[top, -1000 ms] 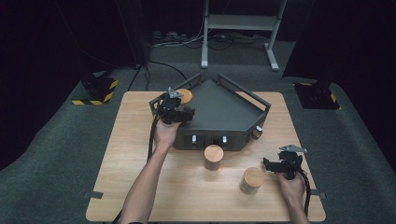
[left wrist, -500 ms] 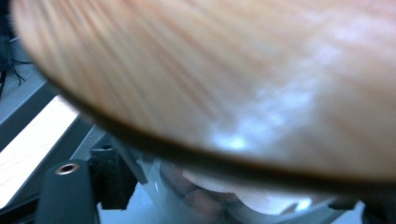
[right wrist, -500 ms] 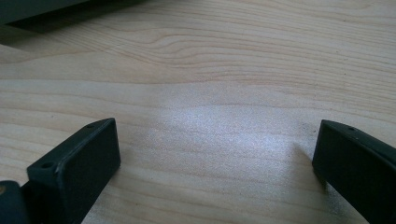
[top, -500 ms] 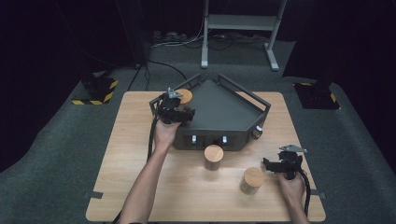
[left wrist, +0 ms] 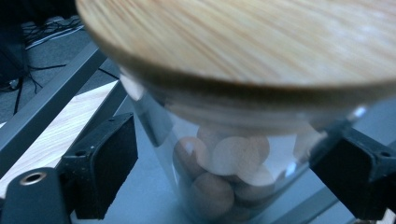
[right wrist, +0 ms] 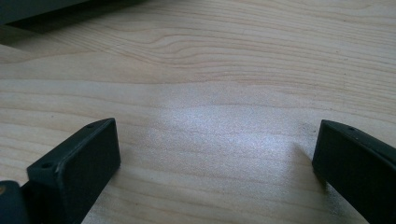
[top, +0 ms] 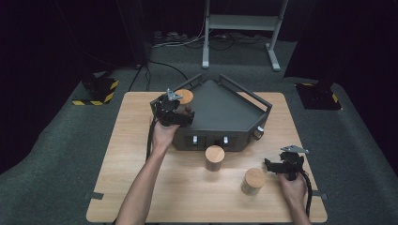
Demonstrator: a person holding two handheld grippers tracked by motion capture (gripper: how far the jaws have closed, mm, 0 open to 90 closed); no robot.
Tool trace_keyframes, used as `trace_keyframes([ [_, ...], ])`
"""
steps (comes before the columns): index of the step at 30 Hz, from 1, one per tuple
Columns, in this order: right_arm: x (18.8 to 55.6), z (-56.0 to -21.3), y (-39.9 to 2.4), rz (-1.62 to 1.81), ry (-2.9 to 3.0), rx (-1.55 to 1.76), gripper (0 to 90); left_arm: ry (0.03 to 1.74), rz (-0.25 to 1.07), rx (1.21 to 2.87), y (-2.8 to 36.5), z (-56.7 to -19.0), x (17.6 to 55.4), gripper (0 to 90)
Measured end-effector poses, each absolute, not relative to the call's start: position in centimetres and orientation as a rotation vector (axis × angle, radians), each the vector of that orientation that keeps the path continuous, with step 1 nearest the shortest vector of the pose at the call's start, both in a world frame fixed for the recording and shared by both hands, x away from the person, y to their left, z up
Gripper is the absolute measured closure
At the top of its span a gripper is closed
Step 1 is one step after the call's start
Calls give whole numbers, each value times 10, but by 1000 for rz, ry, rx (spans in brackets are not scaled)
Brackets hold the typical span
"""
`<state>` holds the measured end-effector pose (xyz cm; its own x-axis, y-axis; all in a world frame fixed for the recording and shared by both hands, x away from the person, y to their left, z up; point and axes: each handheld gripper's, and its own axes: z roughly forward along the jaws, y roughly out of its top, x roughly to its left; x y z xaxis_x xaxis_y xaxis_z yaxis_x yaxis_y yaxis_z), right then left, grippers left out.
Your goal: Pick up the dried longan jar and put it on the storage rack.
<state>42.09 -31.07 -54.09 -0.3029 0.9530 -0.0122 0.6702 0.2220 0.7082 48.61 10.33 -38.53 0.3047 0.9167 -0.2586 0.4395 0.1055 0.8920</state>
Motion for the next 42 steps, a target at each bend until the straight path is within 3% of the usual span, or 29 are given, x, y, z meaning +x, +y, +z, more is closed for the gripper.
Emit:
trace_keyframes([
  [42, 421, -541, -311, 842, 2054, 1494, 4, 1281, 571, 1534, 116, -384, 454, 90],
])
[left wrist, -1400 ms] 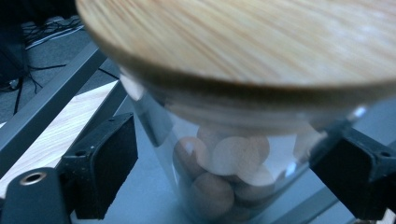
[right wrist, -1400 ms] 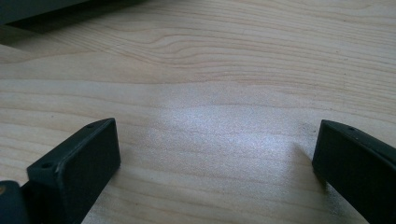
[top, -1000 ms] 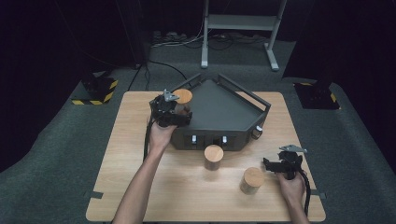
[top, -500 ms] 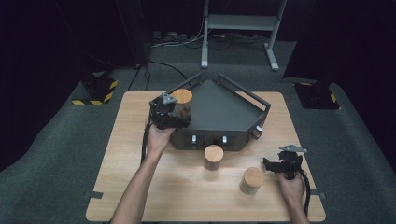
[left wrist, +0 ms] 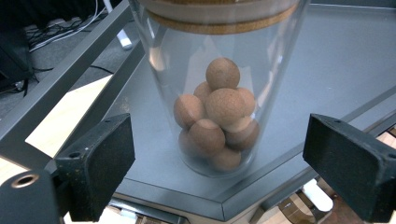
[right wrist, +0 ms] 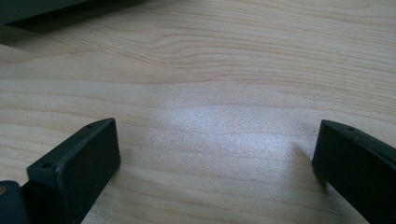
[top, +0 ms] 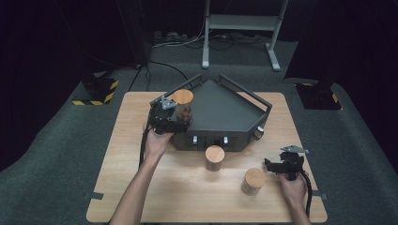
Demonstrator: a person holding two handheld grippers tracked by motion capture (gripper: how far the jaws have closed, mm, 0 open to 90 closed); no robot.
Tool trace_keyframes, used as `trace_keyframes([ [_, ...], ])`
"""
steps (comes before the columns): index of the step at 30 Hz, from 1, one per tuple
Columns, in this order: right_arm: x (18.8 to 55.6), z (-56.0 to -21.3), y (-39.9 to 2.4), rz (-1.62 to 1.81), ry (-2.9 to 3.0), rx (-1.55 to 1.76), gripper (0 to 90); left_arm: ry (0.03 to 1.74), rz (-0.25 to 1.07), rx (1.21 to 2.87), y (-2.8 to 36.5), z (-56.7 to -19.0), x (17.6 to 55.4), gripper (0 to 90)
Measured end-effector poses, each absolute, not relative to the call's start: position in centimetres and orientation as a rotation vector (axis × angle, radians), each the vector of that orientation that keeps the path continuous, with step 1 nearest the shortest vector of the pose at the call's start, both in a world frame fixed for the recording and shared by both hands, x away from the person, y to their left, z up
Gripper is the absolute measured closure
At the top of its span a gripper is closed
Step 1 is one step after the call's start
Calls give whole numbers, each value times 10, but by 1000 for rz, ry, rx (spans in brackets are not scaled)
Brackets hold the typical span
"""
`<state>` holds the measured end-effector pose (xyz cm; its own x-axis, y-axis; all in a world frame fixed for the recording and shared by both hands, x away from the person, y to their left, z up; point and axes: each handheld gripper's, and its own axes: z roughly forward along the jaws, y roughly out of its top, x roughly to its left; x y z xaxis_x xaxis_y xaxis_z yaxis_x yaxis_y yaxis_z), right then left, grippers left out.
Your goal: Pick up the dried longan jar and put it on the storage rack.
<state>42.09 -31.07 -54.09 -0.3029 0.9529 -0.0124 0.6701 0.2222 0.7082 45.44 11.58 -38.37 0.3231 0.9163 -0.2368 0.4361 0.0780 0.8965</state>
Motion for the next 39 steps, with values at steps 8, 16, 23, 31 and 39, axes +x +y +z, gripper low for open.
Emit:
trace_keyframes([
  [8, 421, -541, -311, 842, 2054, 1494, 4, 1283, 565, 1543, 119, -384, 447, 90],
  [16, 421, -541, -311, 842, 2054, 1494, 4, 1287, 553, 1532, 121, -386, 439, 90],
  [23, 421, -541, -311, 842, 2054, 1494, 4, 1293, 542, 1531, 124, -387, 433, 90],
  [31, 421, -541, -311, 842, 2054, 1494, 4, 1295, 532, 1527, 126, -388, 428, 90],
  [39, 421, -541, -311, 841, 2054, 1494, 4, 1292, 529, 1514, 126, -391, 421, 90],
])
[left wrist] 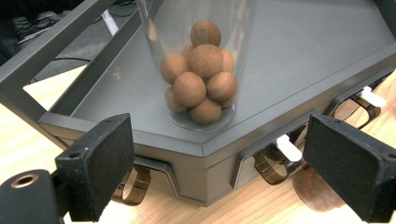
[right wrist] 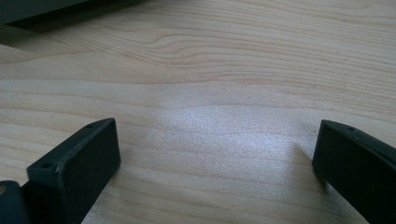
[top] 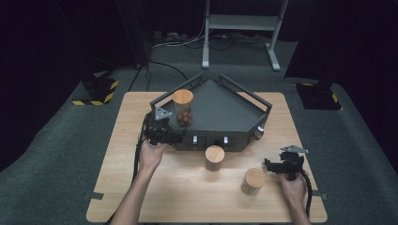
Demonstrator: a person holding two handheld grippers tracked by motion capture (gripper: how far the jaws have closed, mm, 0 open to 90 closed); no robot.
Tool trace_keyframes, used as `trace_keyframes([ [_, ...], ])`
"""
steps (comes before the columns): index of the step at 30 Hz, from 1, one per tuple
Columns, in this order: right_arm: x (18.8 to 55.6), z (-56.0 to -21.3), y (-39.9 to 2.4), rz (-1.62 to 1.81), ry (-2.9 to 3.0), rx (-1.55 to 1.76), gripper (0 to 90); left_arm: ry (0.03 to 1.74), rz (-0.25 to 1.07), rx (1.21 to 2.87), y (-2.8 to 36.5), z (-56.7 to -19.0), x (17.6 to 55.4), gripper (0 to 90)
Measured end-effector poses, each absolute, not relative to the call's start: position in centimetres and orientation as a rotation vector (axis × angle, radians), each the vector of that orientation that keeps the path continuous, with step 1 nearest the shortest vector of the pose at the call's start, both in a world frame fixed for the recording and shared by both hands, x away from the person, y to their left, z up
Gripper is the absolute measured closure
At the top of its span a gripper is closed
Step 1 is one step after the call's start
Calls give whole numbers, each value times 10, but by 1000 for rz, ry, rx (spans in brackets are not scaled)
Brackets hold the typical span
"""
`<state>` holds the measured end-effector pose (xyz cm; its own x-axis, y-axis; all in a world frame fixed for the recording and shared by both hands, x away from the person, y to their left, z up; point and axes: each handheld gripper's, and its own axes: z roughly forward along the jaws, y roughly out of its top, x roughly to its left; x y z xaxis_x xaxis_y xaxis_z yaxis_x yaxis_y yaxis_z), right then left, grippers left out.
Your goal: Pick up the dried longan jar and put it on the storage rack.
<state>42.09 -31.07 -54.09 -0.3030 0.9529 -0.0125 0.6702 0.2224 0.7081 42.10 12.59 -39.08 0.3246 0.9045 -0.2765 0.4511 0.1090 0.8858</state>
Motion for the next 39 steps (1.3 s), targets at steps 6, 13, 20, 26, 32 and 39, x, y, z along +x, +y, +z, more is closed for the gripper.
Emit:
trace_keyframes([
  [6, 421, -541, -311, 842, 2054, 1494, 4, 1287, 532, 1522, 127, -393, 417, 90],
  [13, 421, -541, -311, 842, 2054, 1494, 4, 1289, 530, 1512, 128, -394, 414, 90],
  [20, 421, -541, -311, 842, 2054, 1494, 3, 1291, 525, 1511, 128, -397, 411, 90],
  [26, 421, -541, -311, 842, 2054, 1494, 3, 1300, 515, 1502, 129, -403, 404, 91],
  [32, 421, -541, -311, 842, 2054, 1494, 4, 1314, 509, 1500, 131, -407, 403, 90],
  [39, 421, -541, -311, 842, 2054, 1494, 4, 1326, 506, 1517, 131, -417, 401, 91],
])
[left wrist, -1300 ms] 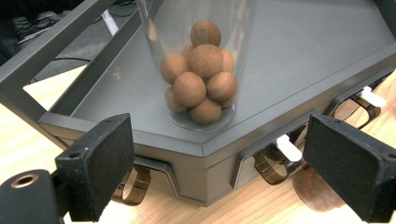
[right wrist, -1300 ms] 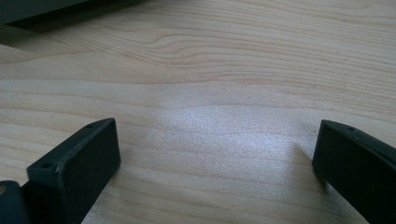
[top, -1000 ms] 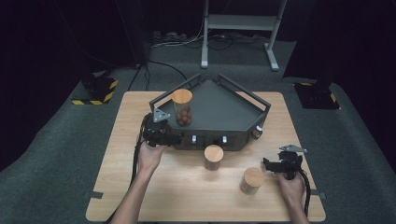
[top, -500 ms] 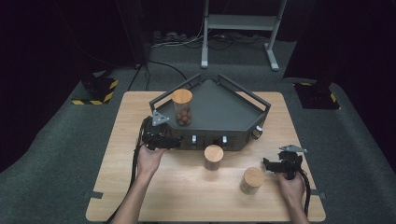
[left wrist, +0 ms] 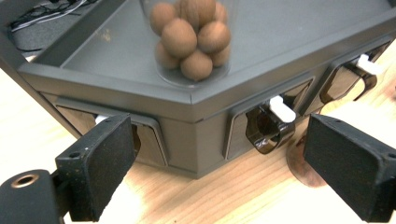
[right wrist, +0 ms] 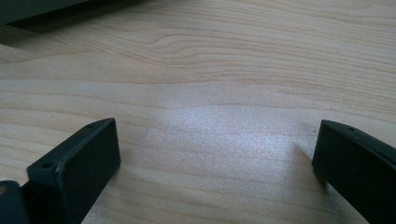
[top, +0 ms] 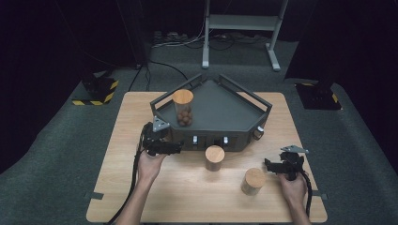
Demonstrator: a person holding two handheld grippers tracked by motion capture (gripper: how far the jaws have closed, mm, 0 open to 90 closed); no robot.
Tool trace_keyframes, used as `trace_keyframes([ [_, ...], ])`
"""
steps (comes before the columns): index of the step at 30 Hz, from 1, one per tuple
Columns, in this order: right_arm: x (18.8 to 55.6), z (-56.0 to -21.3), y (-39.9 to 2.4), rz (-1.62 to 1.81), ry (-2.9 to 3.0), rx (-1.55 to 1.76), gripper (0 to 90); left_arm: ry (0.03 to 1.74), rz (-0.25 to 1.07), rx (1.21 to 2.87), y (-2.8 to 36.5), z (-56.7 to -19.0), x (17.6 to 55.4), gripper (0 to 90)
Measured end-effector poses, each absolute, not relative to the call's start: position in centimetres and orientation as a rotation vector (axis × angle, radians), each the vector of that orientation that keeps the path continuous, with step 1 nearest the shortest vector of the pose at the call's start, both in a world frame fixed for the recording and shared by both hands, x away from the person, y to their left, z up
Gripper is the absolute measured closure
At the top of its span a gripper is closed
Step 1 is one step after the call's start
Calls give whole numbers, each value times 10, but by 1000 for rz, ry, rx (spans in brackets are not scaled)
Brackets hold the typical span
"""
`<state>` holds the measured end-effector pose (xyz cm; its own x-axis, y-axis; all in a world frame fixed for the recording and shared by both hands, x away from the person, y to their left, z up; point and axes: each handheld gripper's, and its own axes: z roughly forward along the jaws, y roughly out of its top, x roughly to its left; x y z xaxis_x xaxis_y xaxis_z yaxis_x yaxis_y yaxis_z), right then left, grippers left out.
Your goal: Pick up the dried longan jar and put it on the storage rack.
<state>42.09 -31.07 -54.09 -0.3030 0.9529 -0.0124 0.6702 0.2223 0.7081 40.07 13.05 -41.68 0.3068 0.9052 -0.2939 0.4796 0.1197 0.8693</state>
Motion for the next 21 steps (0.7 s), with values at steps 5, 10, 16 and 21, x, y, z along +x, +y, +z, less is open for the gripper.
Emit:
trace_keyframes([
  [5, 421, -541, -311, 842, 2054, 1494, 4, 1345, 494, 1520, 131, -426, 399, 90],
  [10, 421, -541, -311, 842, 2054, 1494, 4, 1351, 496, 1523, 131, -431, 398, 90],
  [16, 421, -541, -311, 842, 2054, 1494, 4, 1355, 493, 1522, 131, -436, 397, 90],
  [21, 421, -541, -311, 842, 2054, 1494, 4, 1363, 486, 1521, 131, -440, 398, 90],
])
